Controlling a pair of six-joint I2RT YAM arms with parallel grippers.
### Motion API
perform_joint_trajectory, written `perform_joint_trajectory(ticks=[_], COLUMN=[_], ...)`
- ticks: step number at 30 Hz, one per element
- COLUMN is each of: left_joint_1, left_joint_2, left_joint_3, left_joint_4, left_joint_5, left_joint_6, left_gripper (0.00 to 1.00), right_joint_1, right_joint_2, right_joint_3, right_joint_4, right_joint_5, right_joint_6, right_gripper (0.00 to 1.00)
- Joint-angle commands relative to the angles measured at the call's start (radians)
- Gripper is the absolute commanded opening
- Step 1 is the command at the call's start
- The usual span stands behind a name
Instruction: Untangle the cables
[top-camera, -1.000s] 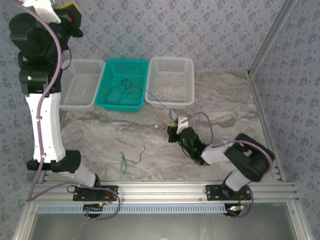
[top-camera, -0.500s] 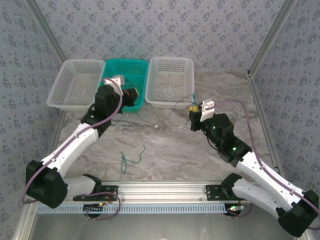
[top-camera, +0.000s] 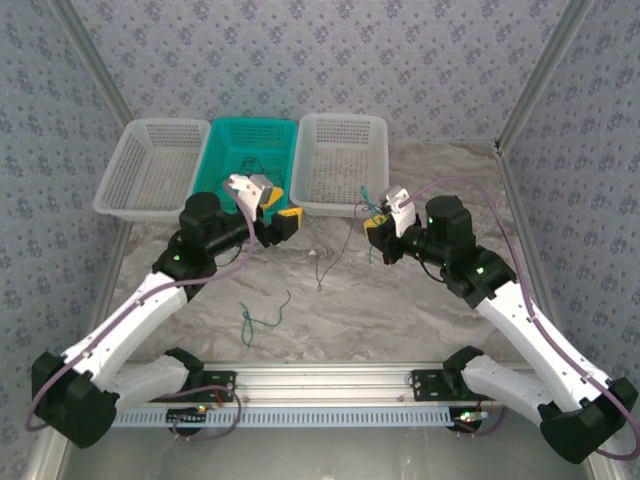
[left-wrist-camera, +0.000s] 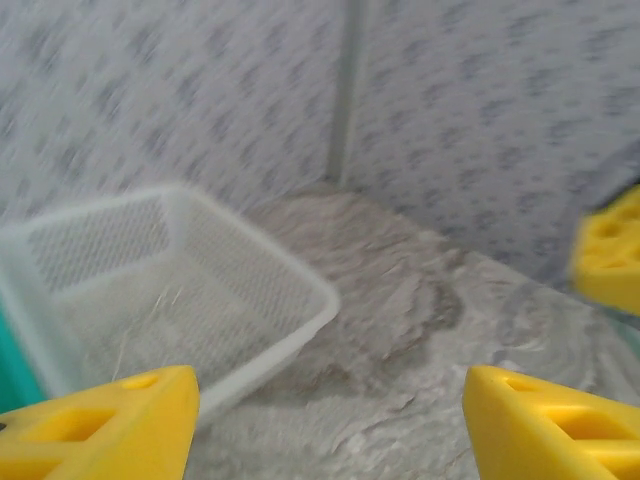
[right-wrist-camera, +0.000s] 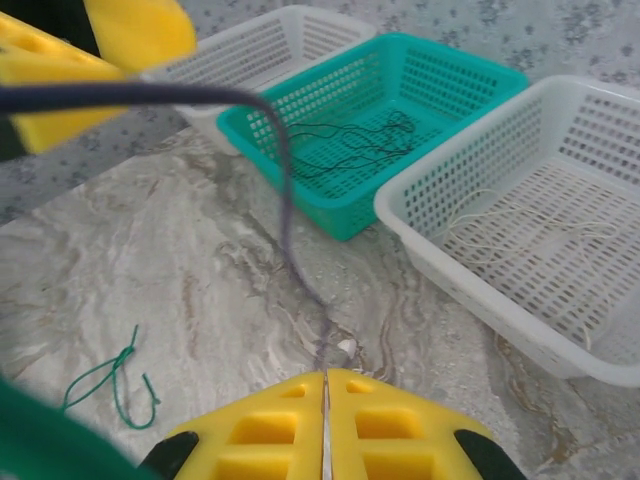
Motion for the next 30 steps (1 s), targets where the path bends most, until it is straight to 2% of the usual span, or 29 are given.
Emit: perform_joint_trajectory(ticks=[1,5,7,9,14,16,20,23,26,29,30], left_joint_1=[-0.045,-0.166,-0.199,-0.21,-0.219,-0.232,-0.239,-0.241,-0.233,-0.193,-0.18], left_joint_2=[0.011,0.133,0.207,0.288,0.415,0.436,0.453,0.463,0.453,0.404,0.381], left_joint_3=[0.041,0.115,0.144,0.155,0.202,0.213,0.216,0.215,0.198,0.165,0.153], left_joint_4=[0.026,0.083,0.138,0.238,0.409,0.438,0.471,0.471,0.448,0.447,0.446], left_joint_5=[0.229,0.234,0.225,0.205,0.243,0.232,0.182,0.158,0.12,0.128,0.134], left_joint_6=[0.159,0.176,0.169,0.131,0.04,0.029,0.016,0.027,0.058,0.042,0.036], left_gripper=[0.71,0.71,0.71,0.72,0.72,0.66,0.42,0.41,0.32,0.33,0.36], right_joint_1=[-0.005,-0.005,-0.005,-0.004,0.0,0.001,-0.001,0.002,0.001,-0.006,-0.008], right_joint_2=[0.019,0.039,0.042,0.039,0.036,0.034,0.038,0.039,0.028,0.003,-0.006], right_joint_3=[0.04,0.052,0.057,0.055,0.03,0.02,0.007,0.002,0.013,0.014,0.009], right_joint_4=[-0.051,-0.045,-0.043,-0.032,-0.001,0.009,0.022,0.031,0.01,-0.024,-0.032], right_joint_5=[-0.073,-0.087,-0.091,-0.091,-0.095,-0.099,-0.111,-0.135,-0.16,-0.147,-0.144], right_joint_6=[-0.021,-0.012,-0.004,0.004,0.032,0.036,0.037,0.033,0.012,-0.003,-0.006], right_gripper=[0.0,0.0,0.0,0.0,0.0,0.0,0.0,0.0,0.0,0.0,0.0])
